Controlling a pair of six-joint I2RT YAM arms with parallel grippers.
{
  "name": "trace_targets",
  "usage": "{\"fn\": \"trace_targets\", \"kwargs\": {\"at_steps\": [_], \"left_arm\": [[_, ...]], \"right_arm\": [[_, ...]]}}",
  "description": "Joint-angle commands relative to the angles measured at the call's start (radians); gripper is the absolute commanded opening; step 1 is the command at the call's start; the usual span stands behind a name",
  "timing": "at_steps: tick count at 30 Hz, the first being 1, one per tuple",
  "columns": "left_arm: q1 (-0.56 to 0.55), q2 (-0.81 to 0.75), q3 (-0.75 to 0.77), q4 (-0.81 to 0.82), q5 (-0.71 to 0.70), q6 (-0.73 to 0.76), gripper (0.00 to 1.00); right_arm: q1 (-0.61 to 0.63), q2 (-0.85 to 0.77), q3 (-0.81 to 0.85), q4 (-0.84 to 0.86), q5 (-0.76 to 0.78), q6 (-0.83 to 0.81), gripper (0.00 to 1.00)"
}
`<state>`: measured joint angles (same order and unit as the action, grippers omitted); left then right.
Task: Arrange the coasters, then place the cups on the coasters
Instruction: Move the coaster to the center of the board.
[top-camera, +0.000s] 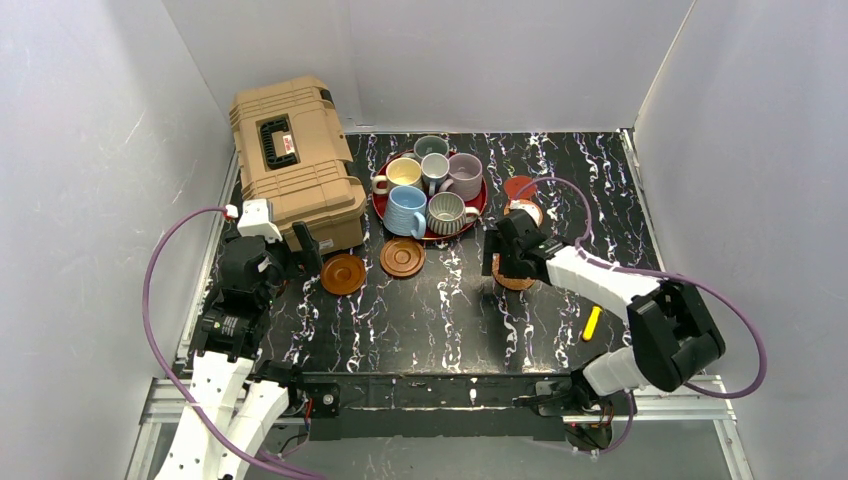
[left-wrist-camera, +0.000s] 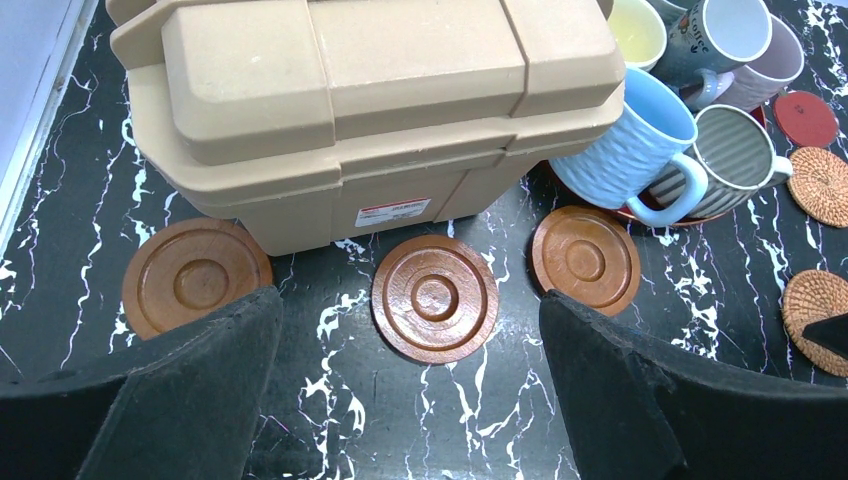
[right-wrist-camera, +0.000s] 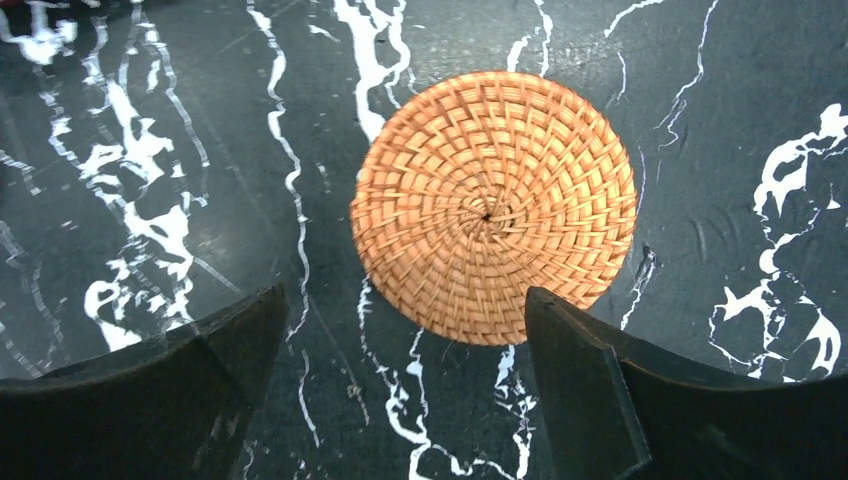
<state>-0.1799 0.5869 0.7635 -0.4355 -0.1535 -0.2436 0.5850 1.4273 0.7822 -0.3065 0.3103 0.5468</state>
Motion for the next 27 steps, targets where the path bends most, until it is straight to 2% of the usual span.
{"fn": "trace_targets", "kwargs": {"at_steps": [1,6,10,27], "left_arm": [[-0.001,0.001,0.022,-0.013,-0.021,0.004,0.99],[-0.001,0.002,0.021,-0.010,-0.016,0.004,0.99],[-0.001,0.007,0.020,-0.007,-0.006,0.003,0.99],[-0.001,0.011,0.020,-0.008,-0.007,0.004,0.99]], "right_arm": [[0.003,-0.080,0.085,-0.101,-0.049,-0.051,0.98],[0.004,-0.176,0.076,-0.233,0.026,-0.011,0.98],[0.005,-0.205,0.021,-0.274,0.057,0.035,0.98],[0.058,-0.055,-0.036,-0.169,0.050,0.107,0.98]]}}
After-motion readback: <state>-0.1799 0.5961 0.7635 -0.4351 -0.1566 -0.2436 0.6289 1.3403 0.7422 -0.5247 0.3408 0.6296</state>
